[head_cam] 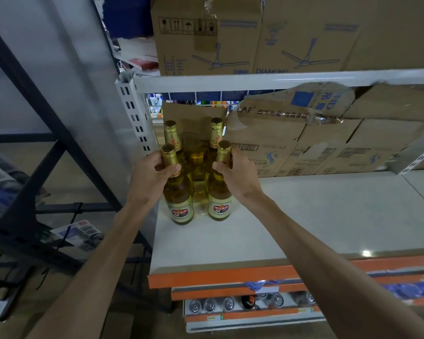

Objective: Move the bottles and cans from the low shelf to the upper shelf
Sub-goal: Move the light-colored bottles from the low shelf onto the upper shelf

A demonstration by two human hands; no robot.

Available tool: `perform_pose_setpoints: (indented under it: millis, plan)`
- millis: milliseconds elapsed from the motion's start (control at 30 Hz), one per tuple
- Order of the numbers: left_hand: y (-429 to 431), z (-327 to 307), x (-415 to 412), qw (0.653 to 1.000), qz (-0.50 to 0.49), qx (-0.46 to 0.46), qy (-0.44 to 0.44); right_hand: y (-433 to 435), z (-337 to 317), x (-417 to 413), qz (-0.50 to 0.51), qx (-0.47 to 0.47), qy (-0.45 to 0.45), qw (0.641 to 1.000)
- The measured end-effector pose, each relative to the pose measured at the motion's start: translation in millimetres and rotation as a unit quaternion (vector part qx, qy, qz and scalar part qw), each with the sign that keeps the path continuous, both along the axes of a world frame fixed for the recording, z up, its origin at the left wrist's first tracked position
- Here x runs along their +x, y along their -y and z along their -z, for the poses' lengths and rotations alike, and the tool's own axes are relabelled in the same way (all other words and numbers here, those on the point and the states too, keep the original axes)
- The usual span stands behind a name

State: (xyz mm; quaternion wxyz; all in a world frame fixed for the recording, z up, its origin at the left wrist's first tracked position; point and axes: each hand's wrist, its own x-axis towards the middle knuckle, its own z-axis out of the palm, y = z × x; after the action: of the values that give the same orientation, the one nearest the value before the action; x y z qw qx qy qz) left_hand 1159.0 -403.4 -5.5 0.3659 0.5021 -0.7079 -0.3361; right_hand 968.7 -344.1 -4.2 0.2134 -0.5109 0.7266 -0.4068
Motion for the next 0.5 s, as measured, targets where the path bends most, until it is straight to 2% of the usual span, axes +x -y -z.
perform_pose_setpoints:
  millis: [500]
  plan:
    - [1,2,-5,1.000,-0.010,-0.002,-0.015,3,5,15,0.038,-0.020,-0.022,0.999]
